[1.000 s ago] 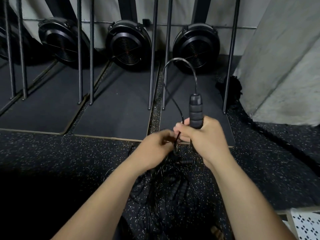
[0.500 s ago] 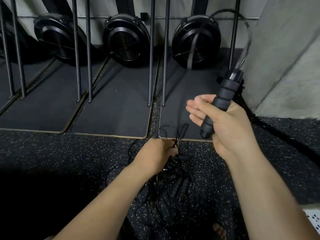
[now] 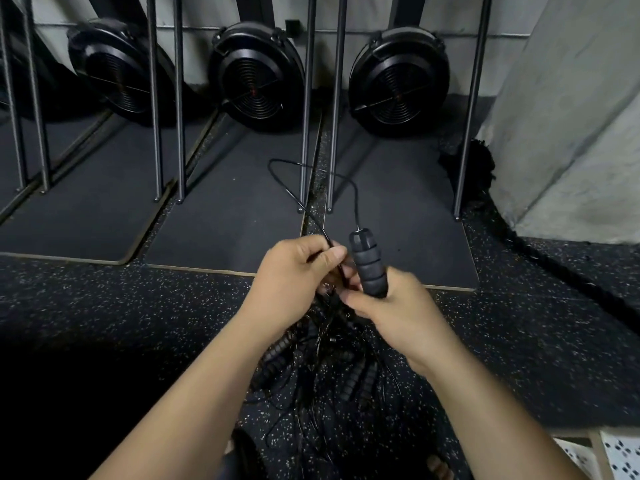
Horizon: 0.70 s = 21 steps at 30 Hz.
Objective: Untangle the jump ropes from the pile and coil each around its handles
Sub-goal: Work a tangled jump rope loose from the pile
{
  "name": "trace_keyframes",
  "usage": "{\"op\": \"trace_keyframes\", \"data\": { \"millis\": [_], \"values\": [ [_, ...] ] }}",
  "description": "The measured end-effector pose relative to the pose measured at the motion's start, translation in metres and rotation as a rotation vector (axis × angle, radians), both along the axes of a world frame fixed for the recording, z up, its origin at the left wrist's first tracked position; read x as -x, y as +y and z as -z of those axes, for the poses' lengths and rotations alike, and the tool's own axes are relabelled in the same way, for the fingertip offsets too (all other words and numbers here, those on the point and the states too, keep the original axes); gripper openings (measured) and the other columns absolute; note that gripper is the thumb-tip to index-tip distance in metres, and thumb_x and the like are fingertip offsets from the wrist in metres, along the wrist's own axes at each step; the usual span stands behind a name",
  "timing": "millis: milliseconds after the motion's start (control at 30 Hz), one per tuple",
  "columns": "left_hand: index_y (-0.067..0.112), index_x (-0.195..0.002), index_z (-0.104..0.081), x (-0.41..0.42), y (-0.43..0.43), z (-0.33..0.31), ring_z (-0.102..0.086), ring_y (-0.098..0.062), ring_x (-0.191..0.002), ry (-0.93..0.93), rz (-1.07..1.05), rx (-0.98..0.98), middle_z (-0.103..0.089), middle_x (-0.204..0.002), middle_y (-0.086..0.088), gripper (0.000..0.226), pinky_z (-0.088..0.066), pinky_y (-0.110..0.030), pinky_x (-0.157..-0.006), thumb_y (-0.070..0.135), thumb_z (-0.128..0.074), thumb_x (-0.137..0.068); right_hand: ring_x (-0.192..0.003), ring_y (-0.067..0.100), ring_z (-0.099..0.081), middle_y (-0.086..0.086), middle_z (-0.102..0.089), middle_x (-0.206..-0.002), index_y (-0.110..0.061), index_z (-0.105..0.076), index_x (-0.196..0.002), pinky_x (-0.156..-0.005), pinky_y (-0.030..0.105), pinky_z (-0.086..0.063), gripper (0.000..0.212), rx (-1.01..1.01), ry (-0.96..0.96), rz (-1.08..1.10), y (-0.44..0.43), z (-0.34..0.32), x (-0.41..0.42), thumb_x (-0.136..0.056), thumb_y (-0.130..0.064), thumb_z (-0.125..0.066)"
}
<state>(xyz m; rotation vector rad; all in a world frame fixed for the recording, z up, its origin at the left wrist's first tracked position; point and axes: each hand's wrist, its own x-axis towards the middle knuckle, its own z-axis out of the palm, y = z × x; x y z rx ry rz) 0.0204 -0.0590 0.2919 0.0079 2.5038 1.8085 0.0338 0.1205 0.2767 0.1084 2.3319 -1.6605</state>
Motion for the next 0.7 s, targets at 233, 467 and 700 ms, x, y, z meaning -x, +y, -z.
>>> {"op": "trace_keyframes", "data": {
  "millis": [233,467,700],
  "values": [
    [0.0,-0.098,-0.074,0.003,-0.006,0.0,-0.068,-0.015,-0.074,-0.012,-0.12,-0.318,-0.075,-0.085,-0.005,0.021,-0.051,-0.024,-0.059,0.017,-0.064,-0.106,-0.068,0.012,-0.063,-0.009,-0.07,-0.072,-0.026,-0.069,-0.082,-0.069,0.031,-0.051,0.023,-0.256,0.143,-0.056,-0.008,-0.003,0.003,-0.086,-0.039,-0.087],
    [0.025,-0.114,-0.076,0.005,-0.008,0.005,-0.077,-0.019,-0.1,-0.117,-0.133,-0.261,-0.081,-0.106,0.002,0.026,-0.057,-0.043,-0.097,0.036,-0.053,-0.112,-0.069,0.01,-0.066,-0.007,-0.075,-0.076,-0.023,-0.073,-0.084,-0.07,0.025,-0.051,0.017,-0.111,0.161,0.014,-0.001,-0.019,0.007,-0.087,-0.032,-0.087],
    [0.027,-0.108,-0.077,-0.003,0.01,0.028,-0.072,-0.02,-0.098,-0.173,0.223,-0.013,-0.08,-0.109,0.003,0.029,-0.053,-0.035,-0.097,0.006,-0.058,-0.105,-0.083,0.026,-0.075,0.01,-0.081,-0.088,-0.013,-0.074,-0.094,-0.077,0.035,-0.057,0.013,0.286,0.241,0.206,0.024,-0.055,0.016,-0.09,-0.016,-0.085]
  ]
}}
